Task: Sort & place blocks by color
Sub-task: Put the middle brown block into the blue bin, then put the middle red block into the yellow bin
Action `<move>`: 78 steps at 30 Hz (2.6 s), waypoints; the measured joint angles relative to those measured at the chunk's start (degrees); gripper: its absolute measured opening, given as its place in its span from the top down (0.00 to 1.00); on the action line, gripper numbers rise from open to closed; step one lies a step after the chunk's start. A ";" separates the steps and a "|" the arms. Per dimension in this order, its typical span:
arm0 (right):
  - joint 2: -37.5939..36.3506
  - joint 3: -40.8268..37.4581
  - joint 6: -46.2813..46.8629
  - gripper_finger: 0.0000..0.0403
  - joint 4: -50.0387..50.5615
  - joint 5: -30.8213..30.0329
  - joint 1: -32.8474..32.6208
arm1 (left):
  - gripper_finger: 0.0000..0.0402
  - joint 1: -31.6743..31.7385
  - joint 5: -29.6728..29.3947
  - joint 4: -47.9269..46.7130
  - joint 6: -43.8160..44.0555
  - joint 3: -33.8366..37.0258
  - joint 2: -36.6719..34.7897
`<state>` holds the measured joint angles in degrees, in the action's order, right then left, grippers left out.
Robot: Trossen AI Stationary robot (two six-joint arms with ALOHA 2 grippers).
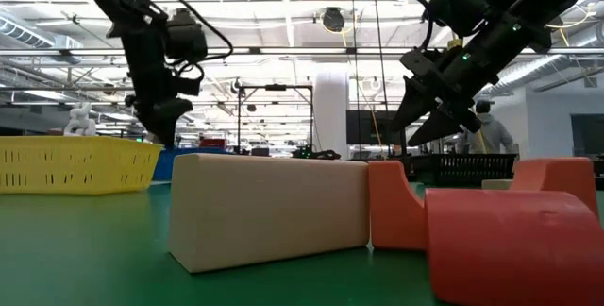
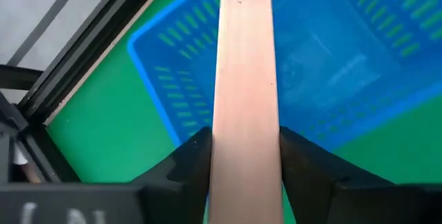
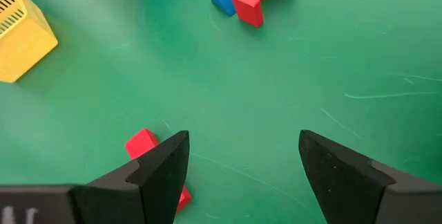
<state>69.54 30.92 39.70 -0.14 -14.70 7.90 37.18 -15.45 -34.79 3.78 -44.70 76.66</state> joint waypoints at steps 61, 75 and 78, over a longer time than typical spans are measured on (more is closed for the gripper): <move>25.52 -3.91 -24.36 0.34 -31.45 -4.55 -13.18 | 0.46 -43.84 4.30 21.52 10.53 0.36 -12.88; 27.37 -3.85 -14.24 0.78 -33.82 -2.18 -13.03 | 0.46 -44.55 4.37 23.80 10.43 0.36 -4.67; 27.51 -3.89 -13.33 0.78 -36.66 0.74 -13.03 | 0.46 -44.55 4.96 24.22 10.29 0.36 -2.57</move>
<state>97.05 27.02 26.37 -36.80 -13.96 -5.13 -7.38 -10.49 -10.57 14.06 -44.34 74.09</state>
